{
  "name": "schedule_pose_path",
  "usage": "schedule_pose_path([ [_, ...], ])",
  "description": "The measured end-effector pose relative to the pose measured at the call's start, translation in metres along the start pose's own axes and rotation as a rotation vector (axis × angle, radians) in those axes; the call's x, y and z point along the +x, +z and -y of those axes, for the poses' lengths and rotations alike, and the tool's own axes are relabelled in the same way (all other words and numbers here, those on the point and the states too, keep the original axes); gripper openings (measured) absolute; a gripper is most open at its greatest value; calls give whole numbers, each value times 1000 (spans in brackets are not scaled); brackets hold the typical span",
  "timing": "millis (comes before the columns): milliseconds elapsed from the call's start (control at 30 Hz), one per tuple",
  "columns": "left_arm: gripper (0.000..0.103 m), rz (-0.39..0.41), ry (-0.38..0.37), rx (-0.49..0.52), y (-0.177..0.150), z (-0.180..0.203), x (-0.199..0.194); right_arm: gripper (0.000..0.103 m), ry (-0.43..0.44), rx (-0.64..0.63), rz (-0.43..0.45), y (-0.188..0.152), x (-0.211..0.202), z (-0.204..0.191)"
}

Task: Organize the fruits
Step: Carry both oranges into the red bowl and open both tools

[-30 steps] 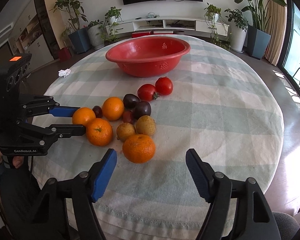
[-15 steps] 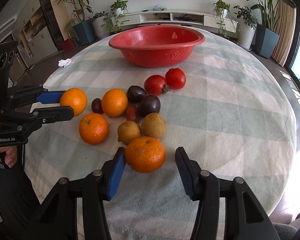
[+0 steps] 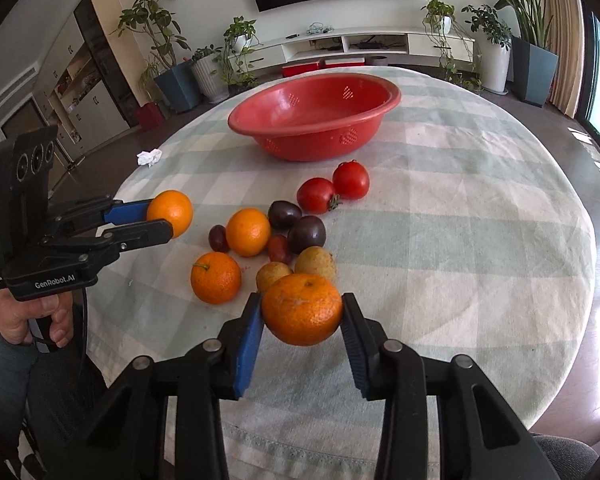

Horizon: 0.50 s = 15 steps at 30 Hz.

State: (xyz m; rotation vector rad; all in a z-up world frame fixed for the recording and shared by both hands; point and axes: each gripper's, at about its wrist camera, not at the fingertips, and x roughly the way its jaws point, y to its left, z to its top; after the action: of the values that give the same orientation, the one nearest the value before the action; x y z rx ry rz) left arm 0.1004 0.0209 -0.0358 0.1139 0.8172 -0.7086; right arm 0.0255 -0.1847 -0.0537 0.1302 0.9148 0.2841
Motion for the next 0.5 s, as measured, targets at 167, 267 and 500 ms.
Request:
schedule_pose_path([
  [167, 36, 50, 17, -55, 12, -15, -15, 41, -43, 56, 68, 23, -23, 31],
  [267, 36, 65, 46, -63, 25, -23, -21, 41, -69, 108, 102, 39, -32, 55],
  [500, 36, 107, 122, -36, 91, -34, -19, 41, -101, 84, 176, 98, -33, 67],
])
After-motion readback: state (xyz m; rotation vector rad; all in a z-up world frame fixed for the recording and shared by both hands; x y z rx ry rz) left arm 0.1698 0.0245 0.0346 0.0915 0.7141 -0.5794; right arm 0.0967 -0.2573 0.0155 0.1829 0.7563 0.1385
